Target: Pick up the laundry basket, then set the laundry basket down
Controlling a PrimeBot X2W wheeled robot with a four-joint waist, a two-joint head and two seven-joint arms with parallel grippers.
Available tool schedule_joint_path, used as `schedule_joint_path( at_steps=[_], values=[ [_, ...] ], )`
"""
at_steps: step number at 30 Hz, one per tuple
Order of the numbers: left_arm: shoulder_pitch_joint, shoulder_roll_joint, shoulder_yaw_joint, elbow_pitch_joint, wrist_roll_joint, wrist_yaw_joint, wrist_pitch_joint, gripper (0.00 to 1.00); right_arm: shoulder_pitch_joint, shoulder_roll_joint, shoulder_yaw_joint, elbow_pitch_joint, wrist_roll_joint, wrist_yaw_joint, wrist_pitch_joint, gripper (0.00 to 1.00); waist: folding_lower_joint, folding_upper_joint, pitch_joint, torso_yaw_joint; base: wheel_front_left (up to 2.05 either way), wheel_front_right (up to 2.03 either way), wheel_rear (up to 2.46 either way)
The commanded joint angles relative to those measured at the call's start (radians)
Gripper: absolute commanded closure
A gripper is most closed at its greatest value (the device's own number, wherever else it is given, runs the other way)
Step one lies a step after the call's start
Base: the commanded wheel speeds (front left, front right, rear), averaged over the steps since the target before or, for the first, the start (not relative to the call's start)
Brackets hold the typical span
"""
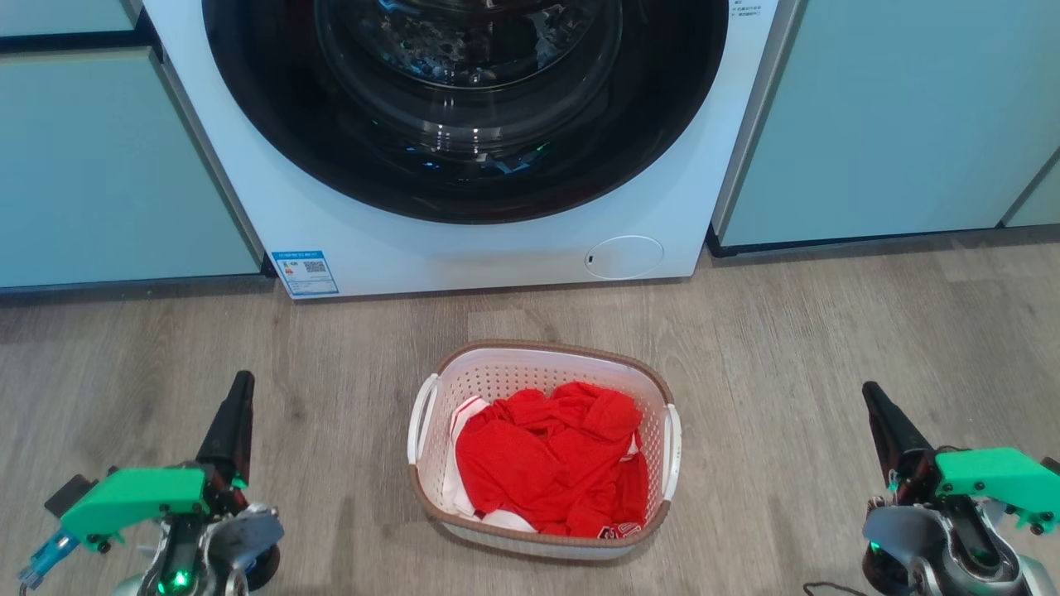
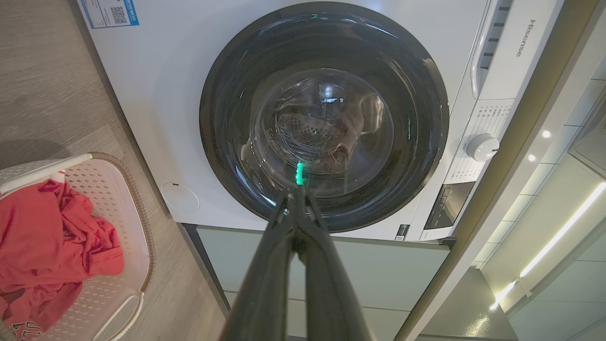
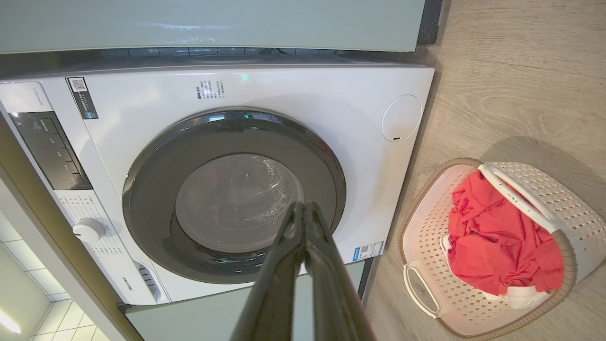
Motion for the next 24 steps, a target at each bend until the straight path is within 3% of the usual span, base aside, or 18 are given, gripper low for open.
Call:
schedule_joint_path(
  at_steps=[1, 24],
  values=[
    [-0.056, 0.009, 0.037, -0.029, 0.01, -0.007, 0.008, 1.0, -0.048, -0.007, 0.017, -0.031, -0.011, 0.005, 0.008, 1.0, 0.0, 0.0, 0.0, 0.0, 0.0, 0.0, 0.0],
    [-0.056, 0.009, 0.036, -0.029, 0.01, -0.007, 0.008, 1.0, -0.048, -0.007, 0.017, -0.031, -0.011, 0.005, 0.008, 1.0, 0.0, 0.0, 0.0, 0.0, 0.0, 0.0, 0.0]
  ],
)
